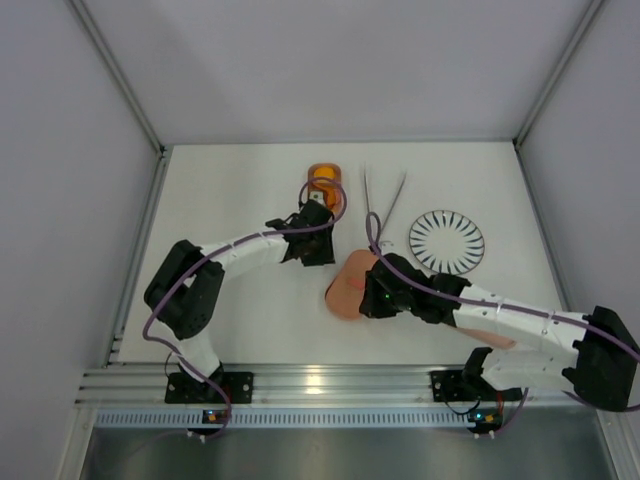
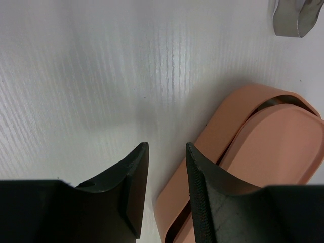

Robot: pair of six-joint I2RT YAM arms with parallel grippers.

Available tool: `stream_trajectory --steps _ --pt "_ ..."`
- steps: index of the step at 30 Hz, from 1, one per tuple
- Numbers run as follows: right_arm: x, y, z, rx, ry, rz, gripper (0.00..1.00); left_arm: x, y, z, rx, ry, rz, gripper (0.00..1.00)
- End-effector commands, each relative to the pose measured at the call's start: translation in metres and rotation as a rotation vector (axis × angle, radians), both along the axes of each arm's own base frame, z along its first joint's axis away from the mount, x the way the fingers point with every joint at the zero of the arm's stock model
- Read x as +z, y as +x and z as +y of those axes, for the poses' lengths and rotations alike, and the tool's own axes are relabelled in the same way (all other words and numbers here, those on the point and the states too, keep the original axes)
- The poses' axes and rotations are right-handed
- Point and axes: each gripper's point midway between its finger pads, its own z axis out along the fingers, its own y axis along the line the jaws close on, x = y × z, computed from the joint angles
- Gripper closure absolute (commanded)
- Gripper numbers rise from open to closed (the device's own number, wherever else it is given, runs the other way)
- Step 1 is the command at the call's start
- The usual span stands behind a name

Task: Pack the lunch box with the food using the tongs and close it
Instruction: Close the box lid on the packing box.

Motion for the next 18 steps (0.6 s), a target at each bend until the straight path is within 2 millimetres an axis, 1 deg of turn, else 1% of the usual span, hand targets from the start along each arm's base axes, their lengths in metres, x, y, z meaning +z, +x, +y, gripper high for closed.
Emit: stream_trajectory --steps 1,7,11,14,18 --pt "0.014 -0.023 0.009 0.061 0.039 0.006 0.86 0.014 0.016 -0.013 -0.015 -0.036 -0.046 0.59" --pt "0.006 -0.04 0.016 0.108 0.012 0.025 0.86 0.01 0.02 -0.018 -0.017 -0.041 -0.037 0.59" --pt "-0.004 -0.047 0.013 0.116 -0.024 0.035 0.86 0.01 0.022 -0.02 -0.018 -0.04 -0.038 0.59" --pt "-0.011 -0.046 0.007 0.107 -0.052 0.029 0.85 0.01 0.024 -0.021 -0.018 -0.04 -0.038 0.6" --pt "-0.02 -0.04 0.002 0.088 -0.115 0.017 0.86 0.009 0.024 -0.022 -0.018 -0.04 -0.034 0.59"
